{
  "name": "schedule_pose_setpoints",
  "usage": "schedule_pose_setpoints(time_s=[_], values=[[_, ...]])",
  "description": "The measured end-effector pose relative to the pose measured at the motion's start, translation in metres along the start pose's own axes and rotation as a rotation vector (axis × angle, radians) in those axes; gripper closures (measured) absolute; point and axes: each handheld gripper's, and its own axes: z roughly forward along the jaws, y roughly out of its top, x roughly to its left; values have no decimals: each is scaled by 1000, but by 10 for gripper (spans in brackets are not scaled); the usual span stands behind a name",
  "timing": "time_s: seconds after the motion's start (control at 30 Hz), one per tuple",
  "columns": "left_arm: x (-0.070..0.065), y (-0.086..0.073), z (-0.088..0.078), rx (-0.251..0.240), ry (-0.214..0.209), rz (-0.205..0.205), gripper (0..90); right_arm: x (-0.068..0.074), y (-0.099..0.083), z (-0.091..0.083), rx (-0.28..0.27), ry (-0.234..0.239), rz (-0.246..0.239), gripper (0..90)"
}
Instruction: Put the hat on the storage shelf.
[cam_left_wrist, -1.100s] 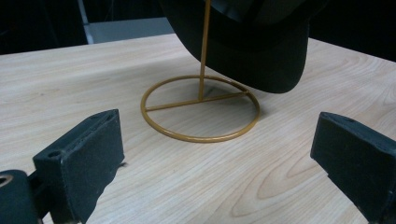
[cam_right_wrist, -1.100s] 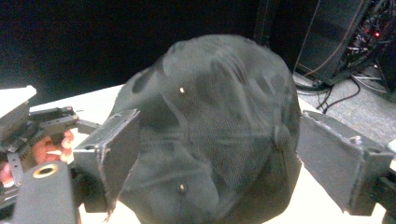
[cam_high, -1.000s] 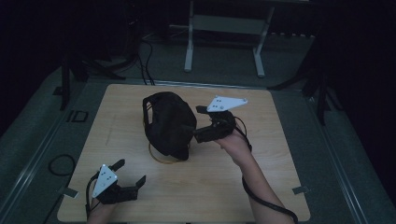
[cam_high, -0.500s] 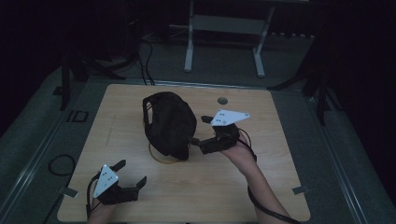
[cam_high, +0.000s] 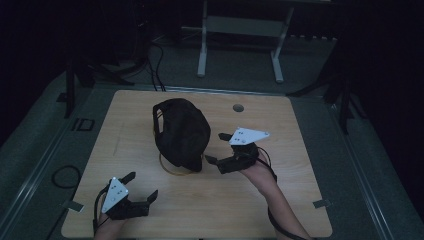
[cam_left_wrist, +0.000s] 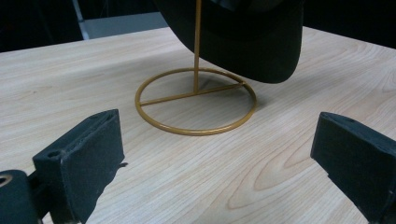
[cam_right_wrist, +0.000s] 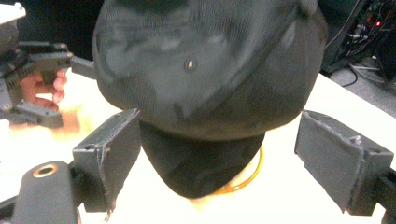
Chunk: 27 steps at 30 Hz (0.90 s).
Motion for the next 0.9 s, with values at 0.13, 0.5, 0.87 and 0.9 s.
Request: schedule_pose_setpoints(time_s=[0.13, 0.5, 0.87, 0.9], values=[[0, 0, 1, 6, -6, -6, 29, 1, -11, 2, 7, 9, 10, 143], [0, -1, 1, 13, -9, -7, 28, -2, -39, -2, 17, 23, 19, 148], [0, -1, 2, 17, -7, 0, 29, -1, -66, -4, 41, 34, 40, 148], [0, -1, 2, 17, -7, 0, 28, -1, -66, -4, 41, 34, 40, 148]])
